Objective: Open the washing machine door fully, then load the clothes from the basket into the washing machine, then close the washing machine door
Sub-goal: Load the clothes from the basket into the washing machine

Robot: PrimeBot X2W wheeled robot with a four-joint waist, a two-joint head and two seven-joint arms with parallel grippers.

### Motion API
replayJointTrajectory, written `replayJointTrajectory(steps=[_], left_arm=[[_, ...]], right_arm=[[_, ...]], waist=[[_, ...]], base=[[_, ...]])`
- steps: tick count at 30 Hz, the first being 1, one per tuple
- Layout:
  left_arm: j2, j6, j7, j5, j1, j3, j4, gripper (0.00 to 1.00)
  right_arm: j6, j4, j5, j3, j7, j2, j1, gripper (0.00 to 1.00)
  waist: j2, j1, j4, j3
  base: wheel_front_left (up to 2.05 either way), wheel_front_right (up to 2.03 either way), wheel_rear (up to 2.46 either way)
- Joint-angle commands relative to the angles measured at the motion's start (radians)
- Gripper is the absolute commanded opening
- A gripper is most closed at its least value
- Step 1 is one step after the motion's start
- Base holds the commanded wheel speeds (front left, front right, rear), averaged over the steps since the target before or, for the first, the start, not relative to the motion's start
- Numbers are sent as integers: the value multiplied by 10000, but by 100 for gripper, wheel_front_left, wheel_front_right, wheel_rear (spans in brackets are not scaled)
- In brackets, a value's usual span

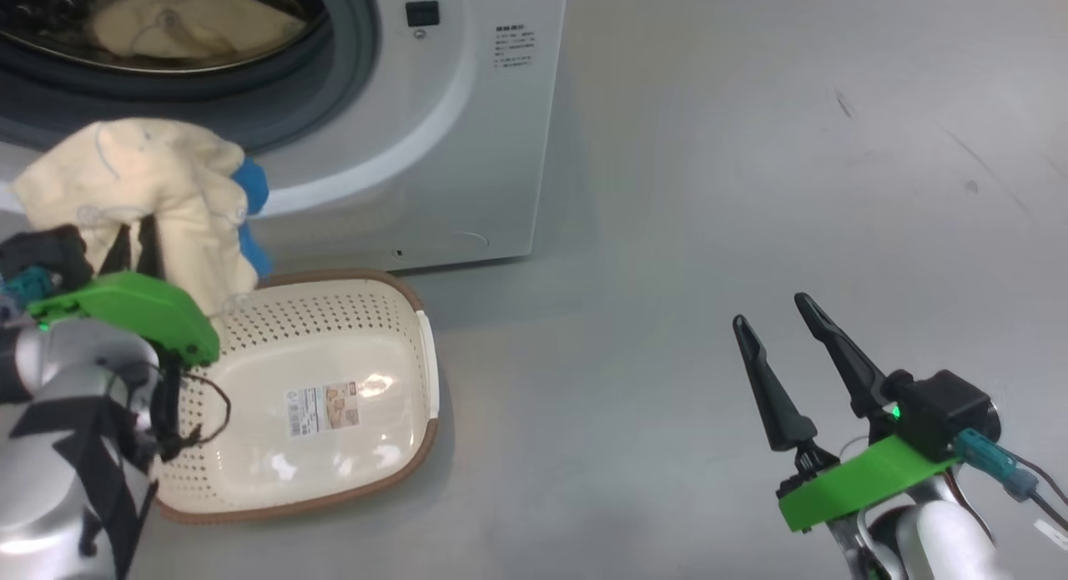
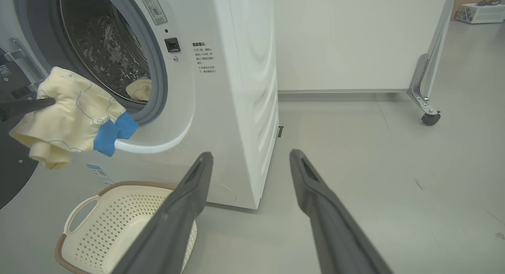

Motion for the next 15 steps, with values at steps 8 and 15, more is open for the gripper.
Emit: replayJointTrajectory(steps=[8,15], left_arm=[[1240,-352,669,-16,-2573,660,820,0],[1993,-675,1847,-13,-4613,679,1351,0]], right_arm=[[-29,81,288,587,-441,-96,-927,100],[-29,416,726,1049,-592,-96,-1545,100]], waist=[[0,-2,-944,1510],[0,-2,-1523,2645]], base=[[0,0,0],[0,0,0]])
